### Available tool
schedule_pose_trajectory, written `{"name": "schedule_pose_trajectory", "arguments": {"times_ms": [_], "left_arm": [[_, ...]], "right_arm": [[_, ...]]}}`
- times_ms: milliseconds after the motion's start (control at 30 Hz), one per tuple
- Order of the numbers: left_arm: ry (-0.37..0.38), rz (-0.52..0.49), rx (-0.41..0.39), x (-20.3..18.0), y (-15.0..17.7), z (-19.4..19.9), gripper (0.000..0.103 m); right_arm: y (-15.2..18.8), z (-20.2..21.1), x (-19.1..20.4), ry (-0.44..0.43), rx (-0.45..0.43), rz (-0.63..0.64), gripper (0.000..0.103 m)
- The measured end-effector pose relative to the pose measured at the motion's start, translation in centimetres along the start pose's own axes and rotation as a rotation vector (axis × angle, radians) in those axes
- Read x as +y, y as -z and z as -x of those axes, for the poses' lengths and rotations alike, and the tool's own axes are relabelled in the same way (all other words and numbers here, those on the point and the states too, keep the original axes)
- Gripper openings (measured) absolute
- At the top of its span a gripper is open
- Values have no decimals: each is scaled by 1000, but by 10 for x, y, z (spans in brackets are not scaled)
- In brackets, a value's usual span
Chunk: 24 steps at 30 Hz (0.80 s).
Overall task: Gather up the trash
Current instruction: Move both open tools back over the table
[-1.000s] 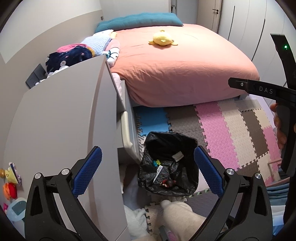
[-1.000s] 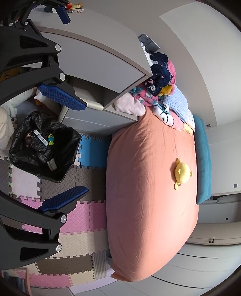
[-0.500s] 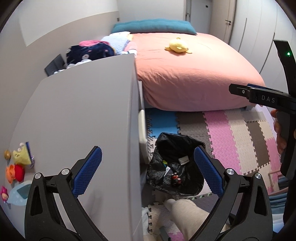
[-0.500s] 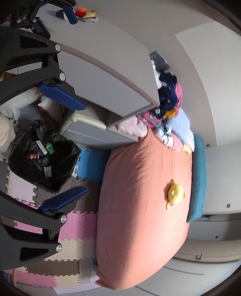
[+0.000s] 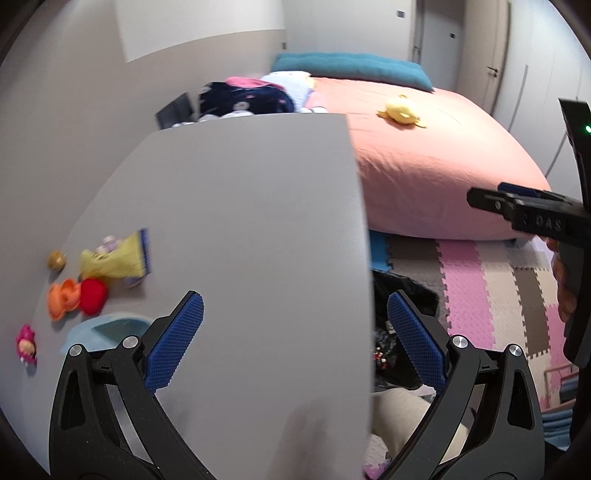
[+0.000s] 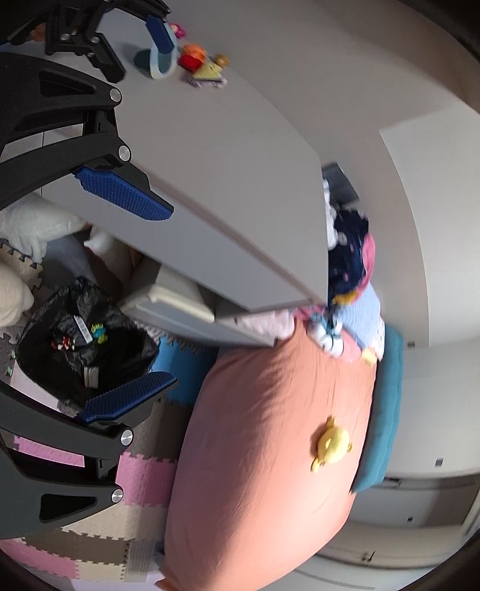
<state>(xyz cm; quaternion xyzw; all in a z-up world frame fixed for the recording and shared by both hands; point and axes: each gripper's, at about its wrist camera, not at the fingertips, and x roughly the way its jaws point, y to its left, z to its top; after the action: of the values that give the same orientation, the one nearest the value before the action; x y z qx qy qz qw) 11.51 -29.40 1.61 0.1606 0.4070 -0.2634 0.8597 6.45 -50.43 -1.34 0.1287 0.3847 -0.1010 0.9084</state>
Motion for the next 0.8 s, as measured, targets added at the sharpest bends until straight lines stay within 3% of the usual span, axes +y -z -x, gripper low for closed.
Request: {"name": "schedule_pose_trajectory", "arguments": {"times_ms": [500, 800], "left_arm": [[-118, 168, -29, 102, 54, 46, 97], [-198, 262, -13, 165, 95, 68, 97]], "right_arm": [[41, -11, 150, -152, 76, 247, 84], [68, -15, 221, -215, 115, 335, 84]]}}
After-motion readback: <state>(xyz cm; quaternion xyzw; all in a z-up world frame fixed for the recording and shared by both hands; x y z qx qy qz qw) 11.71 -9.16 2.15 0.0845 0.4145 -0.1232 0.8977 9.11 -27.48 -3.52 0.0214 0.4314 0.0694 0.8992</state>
